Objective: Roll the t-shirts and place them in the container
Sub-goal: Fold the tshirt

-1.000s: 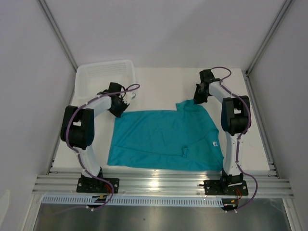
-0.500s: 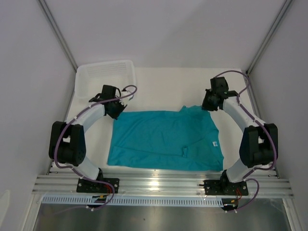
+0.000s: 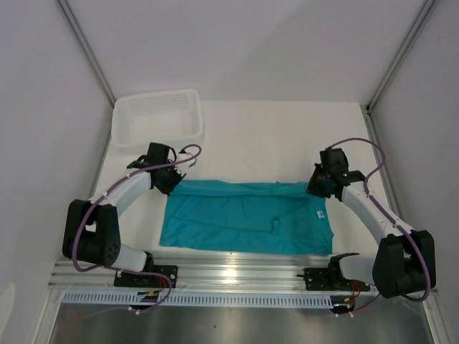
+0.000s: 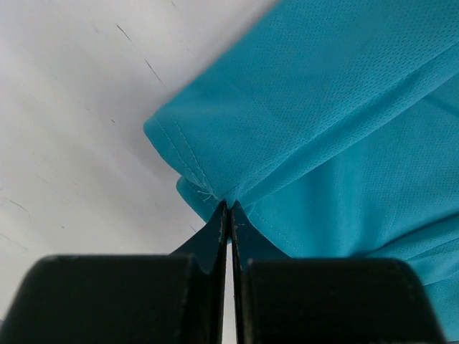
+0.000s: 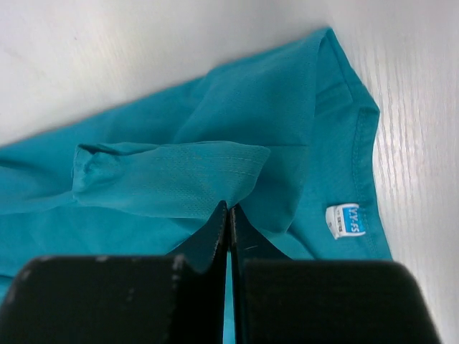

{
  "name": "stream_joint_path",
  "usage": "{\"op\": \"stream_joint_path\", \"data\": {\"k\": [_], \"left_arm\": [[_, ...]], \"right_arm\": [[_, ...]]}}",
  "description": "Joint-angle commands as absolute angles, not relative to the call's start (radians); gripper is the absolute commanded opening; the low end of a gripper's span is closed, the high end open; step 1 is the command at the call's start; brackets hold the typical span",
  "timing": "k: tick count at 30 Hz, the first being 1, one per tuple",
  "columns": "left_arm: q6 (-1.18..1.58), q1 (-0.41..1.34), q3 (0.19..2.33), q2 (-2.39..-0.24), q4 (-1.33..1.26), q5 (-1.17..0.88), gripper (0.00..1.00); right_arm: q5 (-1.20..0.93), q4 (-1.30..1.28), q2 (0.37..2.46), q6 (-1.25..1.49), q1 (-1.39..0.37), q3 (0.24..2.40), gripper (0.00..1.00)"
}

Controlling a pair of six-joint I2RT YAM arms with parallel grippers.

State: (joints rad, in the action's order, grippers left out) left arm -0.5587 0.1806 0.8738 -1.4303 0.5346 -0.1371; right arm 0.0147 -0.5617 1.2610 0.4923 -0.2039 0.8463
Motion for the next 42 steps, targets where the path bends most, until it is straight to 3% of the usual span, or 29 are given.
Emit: {"op": "stream_joint_path", "data": {"k": [1,29,42], "left_arm": [[-0.575,0.173,0.847,-1.401,0.538,-0.146,0.01],[-0.566,0.172,0.802,-1.31,0.607,-0.137,0.01],[-0.551,0.173,0.761,-1.338,0.591,-0.152,0.01]], "right_arm": [[0.035,-0.543,1.204,0.543,-0.212,0.802,0.0],[0.137,-0.693,1.071,0.606,-0.258,0.701,0.0],[0.155,-0.73,1.103,0.715,-0.258,0.646,0.0]]}}
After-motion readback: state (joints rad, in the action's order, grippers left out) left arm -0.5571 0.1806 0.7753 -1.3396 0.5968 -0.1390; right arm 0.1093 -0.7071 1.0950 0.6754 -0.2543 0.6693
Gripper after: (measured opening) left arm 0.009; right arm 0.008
